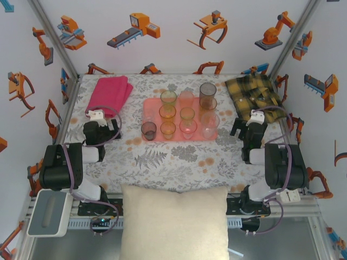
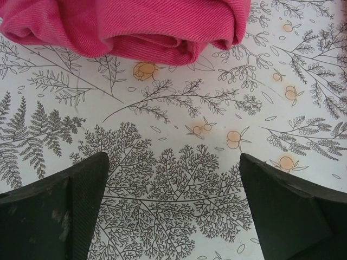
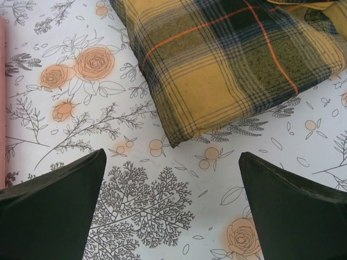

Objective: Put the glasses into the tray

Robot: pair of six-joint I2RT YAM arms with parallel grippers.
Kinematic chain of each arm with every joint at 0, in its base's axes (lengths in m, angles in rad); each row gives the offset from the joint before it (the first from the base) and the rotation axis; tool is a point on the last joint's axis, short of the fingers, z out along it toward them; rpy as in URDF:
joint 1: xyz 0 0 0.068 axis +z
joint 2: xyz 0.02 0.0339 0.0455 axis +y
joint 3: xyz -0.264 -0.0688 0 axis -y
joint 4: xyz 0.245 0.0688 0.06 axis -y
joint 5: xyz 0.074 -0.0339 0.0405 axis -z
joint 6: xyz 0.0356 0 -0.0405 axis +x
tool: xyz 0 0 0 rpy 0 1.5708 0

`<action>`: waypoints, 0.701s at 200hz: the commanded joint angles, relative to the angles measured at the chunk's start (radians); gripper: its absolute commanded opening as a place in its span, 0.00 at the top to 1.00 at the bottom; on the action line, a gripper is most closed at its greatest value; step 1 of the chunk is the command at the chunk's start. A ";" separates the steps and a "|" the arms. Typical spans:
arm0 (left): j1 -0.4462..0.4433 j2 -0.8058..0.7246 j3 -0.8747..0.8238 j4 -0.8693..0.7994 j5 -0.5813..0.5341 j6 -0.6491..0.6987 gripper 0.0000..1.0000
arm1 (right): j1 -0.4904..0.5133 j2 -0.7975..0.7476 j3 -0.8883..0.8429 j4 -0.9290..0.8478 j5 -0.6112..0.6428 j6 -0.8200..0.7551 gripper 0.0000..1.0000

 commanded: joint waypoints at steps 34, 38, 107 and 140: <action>-0.005 -0.006 0.024 0.014 -0.020 0.023 0.03 | -0.006 0.005 0.015 0.011 -0.005 -0.015 0.01; -0.005 -0.006 0.025 0.012 -0.022 0.023 0.03 | -0.005 0.005 0.015 0.010 -0.004 -0.015 0.01; -0.005 -0.005 0.025 0.012 -0.021 0.022 0.03 | -0.006 0.006 0.017 0.011 -0.010 -0.016 0.01; -0.005 -0.005 0.025 0.012 -0.022 0.022 0.03 | -0.006 0.008 0.033 -0.009 -0.094 -0.046 0.01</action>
